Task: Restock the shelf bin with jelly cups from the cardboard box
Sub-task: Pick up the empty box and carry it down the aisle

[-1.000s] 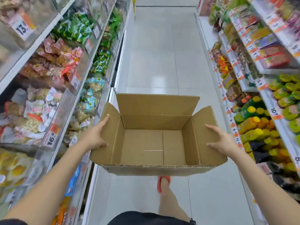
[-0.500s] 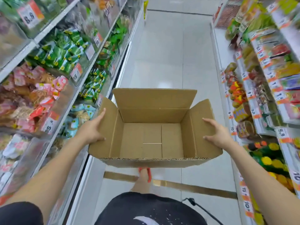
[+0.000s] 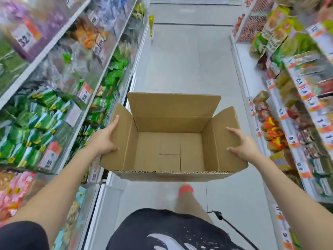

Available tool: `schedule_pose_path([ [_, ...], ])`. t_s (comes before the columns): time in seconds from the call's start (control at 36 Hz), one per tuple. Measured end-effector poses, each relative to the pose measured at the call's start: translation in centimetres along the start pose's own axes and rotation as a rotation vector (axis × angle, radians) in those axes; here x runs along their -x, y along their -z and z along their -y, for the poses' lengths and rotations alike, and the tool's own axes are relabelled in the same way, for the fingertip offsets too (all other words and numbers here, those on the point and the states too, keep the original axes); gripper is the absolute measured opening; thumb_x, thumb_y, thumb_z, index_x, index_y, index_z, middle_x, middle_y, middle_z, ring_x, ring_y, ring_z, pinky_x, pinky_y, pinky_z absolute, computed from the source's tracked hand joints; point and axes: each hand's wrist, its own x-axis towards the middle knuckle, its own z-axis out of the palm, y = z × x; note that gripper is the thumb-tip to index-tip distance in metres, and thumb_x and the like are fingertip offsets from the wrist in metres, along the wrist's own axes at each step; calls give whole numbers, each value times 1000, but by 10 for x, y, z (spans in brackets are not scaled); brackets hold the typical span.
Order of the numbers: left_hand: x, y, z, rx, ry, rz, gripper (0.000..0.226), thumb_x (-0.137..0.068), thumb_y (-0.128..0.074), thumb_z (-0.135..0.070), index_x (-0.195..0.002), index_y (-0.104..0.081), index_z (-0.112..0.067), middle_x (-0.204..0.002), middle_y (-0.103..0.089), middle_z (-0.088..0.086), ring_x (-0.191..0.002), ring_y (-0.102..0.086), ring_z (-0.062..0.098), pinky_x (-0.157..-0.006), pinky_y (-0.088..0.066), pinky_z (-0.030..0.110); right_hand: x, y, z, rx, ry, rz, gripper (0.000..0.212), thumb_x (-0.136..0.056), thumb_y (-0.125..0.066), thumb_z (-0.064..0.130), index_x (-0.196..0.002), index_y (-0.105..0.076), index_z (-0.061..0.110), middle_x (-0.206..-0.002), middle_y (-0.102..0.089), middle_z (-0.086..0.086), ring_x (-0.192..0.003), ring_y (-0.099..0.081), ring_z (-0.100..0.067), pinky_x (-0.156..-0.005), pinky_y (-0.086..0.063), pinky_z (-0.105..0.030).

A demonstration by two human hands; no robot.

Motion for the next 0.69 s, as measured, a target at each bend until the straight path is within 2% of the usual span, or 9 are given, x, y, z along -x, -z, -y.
schedule_pose_path([
  [0.14,-95,30,-35,-24,-4,-30,126,-65,-84,-21,-145,9,-46,-119,-61,13,-93,-60,28,-73,-50,35,-103,27,17,10,15,-5,78,-74,-76,1,-140,-44,26,-134,-54,-6,-116,-55,-26,-99,-44,-32],
  [0.28,-177,62,-76,-3,11,-58,123,-66,-83,-17,-146,6,-44,-108,-63,11,-79,-58,23,-62,-44,31,-203,61,37,60,78,1,77,-72,-76,-1,-139,-44,20,-137,-51,-6,-120,-51,-27,-101,-40,-33],
  [0.36,-227,81,-94,6,16,-76,125,-64,-84,-19,-145,6,-47,-112,-64,13,-88,-61,27,-76,-51,37,-262,82,49,78,87,5,77,-73,-76,1,-139,-44,23,-136,-53,-6,-117,-54,-28,-98,-41,-32],
  [0.42,-257,94,-106,4,20,-83,125,-64,-84,-20,-144,7,-48,-118,-63,13,-92,-62,28,-79,-52,38,-299,95,57,59,76,18,76,-74,-75,2,-139,-43,26,-133,-55,-5,-112,-56,-27,-94,-44,-31],
  [0.58,-357,133,-136,8,39,-83,120,-67,-82,-18,-147,3,-44,-109,-64,14,-76,-58,24,-66,-48,31,-409,118,83,88,91,21,76,-74,-76,4,-139,-43,28,-135,-54,-6,-113,-55,-27,-94,-43,-32],
  [0.69,-440,159,-148,12,31,-80,120,-67,-83,-18,-147,3,-44,-113,-63,13,-77,-55,23,-64,-42,29,-489,130,108,79,74,25,75,-75,-75,4,-139,-42,27,-134,-54,-5,-114,-55,-28,-94,-41,-28],
])
